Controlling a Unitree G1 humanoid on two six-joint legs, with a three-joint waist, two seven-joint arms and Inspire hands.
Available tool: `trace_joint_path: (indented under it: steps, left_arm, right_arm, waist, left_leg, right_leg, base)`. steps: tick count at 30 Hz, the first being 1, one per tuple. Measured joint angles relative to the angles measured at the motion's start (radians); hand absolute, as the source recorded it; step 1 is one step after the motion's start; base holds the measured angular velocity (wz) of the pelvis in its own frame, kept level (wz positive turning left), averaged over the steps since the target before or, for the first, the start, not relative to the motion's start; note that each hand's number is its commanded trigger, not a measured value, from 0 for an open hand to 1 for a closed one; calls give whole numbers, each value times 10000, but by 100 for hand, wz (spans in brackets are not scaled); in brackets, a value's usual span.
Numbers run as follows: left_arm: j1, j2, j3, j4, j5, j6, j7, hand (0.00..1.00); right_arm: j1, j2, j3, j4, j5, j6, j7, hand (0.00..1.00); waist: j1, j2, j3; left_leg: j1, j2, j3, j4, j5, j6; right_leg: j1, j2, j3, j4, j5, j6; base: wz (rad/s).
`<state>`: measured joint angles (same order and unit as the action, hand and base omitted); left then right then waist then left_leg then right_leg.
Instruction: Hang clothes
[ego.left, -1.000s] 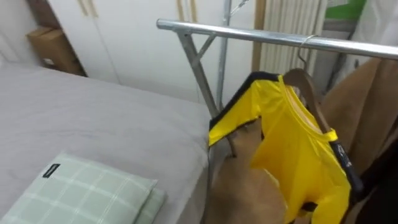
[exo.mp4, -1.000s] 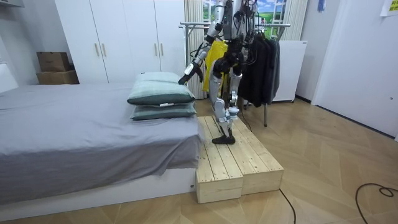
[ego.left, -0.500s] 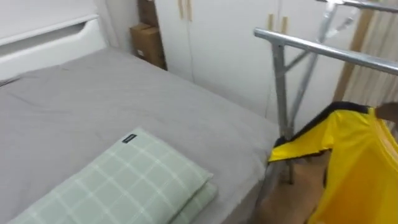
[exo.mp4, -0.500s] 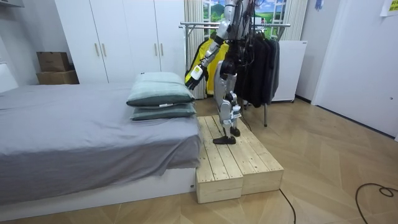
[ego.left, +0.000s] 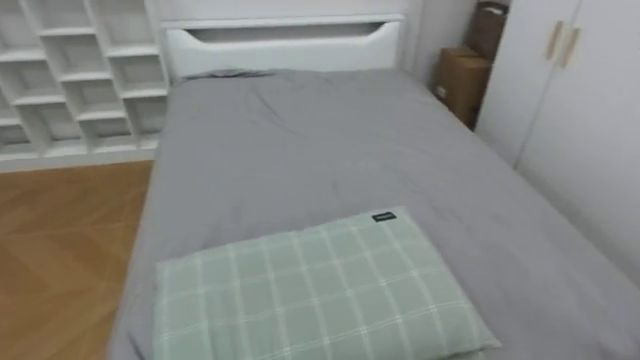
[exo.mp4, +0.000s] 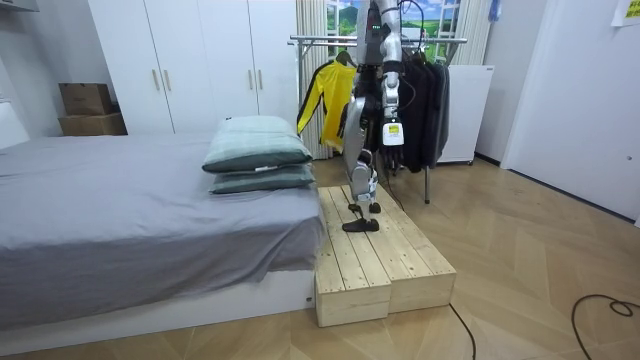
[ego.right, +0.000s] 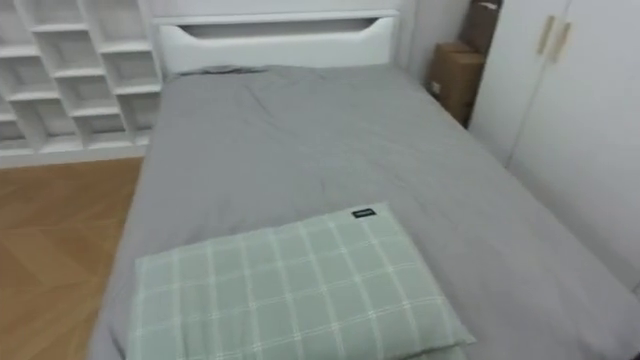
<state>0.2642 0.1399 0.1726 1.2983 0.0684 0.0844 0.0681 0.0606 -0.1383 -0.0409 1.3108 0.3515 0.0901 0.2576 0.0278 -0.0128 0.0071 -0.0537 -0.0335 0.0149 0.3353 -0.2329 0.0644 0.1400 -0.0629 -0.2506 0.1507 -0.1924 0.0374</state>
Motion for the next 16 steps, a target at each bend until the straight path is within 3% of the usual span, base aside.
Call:
trace_joint_path:
  steps: [8, 16]
  left_arm:
    - [-310, -132, 199, -259, 161, 58, -66, 0]
    - [-938, -125, -36, -548, 441, 269, 391, 0]
  right_arm:
    - [-17, 27, 508, 166, -60, -36, -71, 0]
    - [-23, 61, 613, 172, 145, -46, -273, 0]
  waist:
    - [76, -158, 73]
    - [-49, -188, 58]
  left_leg:
    - [290, -137, -270, -136, -47, -31]
    - [193, -151, -516, -47, -65, -73]
  right_leg:
    - [362, -35, -260, -14, -119, 90]
    - [371, 10, -375, -2, -118, 89]
  base:
    - [10]
    - [5]
